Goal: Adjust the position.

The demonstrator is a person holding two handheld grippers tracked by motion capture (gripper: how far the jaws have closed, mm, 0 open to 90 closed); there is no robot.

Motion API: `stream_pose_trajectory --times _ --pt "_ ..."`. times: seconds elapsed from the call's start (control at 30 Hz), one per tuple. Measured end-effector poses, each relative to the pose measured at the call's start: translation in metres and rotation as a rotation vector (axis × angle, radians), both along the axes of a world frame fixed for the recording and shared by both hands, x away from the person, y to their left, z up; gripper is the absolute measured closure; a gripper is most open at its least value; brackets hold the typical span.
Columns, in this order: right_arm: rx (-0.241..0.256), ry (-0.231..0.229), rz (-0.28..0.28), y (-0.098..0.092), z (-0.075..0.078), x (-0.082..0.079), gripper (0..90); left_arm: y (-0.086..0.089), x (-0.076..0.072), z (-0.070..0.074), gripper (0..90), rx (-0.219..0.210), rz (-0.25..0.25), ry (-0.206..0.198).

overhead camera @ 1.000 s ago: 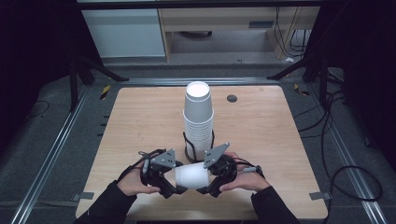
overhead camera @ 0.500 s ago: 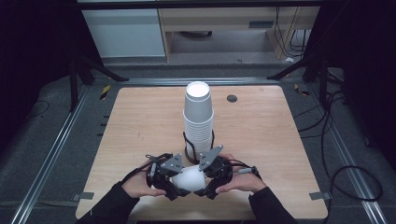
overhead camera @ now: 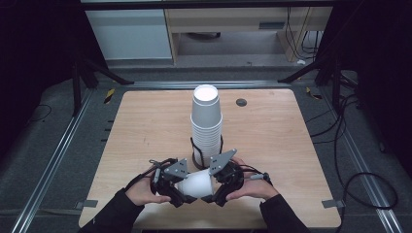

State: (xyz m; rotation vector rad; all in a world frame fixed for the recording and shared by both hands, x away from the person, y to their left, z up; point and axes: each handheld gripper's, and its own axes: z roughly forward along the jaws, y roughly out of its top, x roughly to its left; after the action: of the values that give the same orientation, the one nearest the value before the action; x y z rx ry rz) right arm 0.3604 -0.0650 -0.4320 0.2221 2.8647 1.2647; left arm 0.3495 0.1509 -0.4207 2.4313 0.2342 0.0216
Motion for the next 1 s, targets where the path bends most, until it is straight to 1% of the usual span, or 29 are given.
stream_pose_trajectory --times 0.07,0.1,0.13,0.2,0.3,0.33,0.37,0.43,0.5,0.53,0.57,0.6,0.7,0.73,0.77,0.83,0.93,1.0 --pt "0.016 0.006 -0.011 -0.003 0.002 0.001 2.9 0.003 0.001 0.003 21.6 -0.016 0.003 0.001" --pt "0.032 0.008 -0.014 -0.006 0.005 0.001 2.9 0.005 0.001 0.004 21.5 -0.023 0.004 0.001" --pt "0.043 0.009 -0.018 -0.008 0.006 0.002 2.9 0.009 0.002 0.006 21.5 -0.042 0.009 0.005" --pt "0.07 0.007 -0.025 -0.013 0.011 0.002 2.9 0.015 0.004 0.009 21.5 -0.065 0.019 0.007" --pt "0.113 0.009 -0.046 -0.021 0.019 0.002 2.9 0.024 0.007 0.014 21.5 -0.108 0.04 0.003" --pt "0.121 0.006 -0.05 -0.023 0.02 0.003 2.9 0.027 0.008 0.016 21.5 -0.134 0.054 -0.003" --pt "0.129 0.007 -0.058 -0.025 0.021 0.004 2.9 0.03 0.008 0.017 21.5 -0.152 0.06 -0.004" --pt "0.144 0.013 -0.068 -0.027 0.022 0.005 2.9 0.034 0.008 0.02 21.4 -0.188 0.078 -0.02" --pt "0.15 0.017 -0.074 -0.028 0.022 0.005 2.9 0.036 0.008 0.022 21.4 -0.233 0.087 -0.022" --pt "0.155 0.018 -0.074 -0.028 0.021 0.005 2.9 0.037 0.008 0.024 21.4 -0.248 0.088 -0.028" --pt "0.161 0.02 -0.074 -0.028 0.022 0.005 2.9 0.037 0.008 0.024 21.4 -0.254 0.091 -0.031" --pt "0.165 0.022 -0.075 -0.027 0.022 0.005 2.8 0.037 0.007 0.025 21.4 -0.272 0.094 -0.039" --pt "0.189 0.027 -0.069 -0.026 0.023 0.004 2.9 0.035 0.005 0.027 21.4 -0.301 0.088 -0.041" --pt "0.198 0.025 -0.069 -0.026 0.024 0.004 3.0 0.033 0.004 0.027 21.4 -0.299 0.083 -0.037" --pt "0.208 0.028 -0.067 -0.027 0.025 0.004 3.1 0.031 0.003 0.026 21.4 -0.296 0.081 -0.044" --pt "0.228 0.033 -0.061 -0.027 0.026 0.003 3.3 0.027 0.002 0.024 21.4 -0.284 0.07 -0.045" --pt "0.245 0.036 -0.055 -0.027 0.027 0.003 3.6 0.021 0.001 0.021 21.4 -0.282 0.063 -0.039" --pt "0.251 0.041 -0.053 -0.026 0.027 0.003 3.6 0.017 -0.001 0.019 21.4 -0.267 0.051 -0.041"
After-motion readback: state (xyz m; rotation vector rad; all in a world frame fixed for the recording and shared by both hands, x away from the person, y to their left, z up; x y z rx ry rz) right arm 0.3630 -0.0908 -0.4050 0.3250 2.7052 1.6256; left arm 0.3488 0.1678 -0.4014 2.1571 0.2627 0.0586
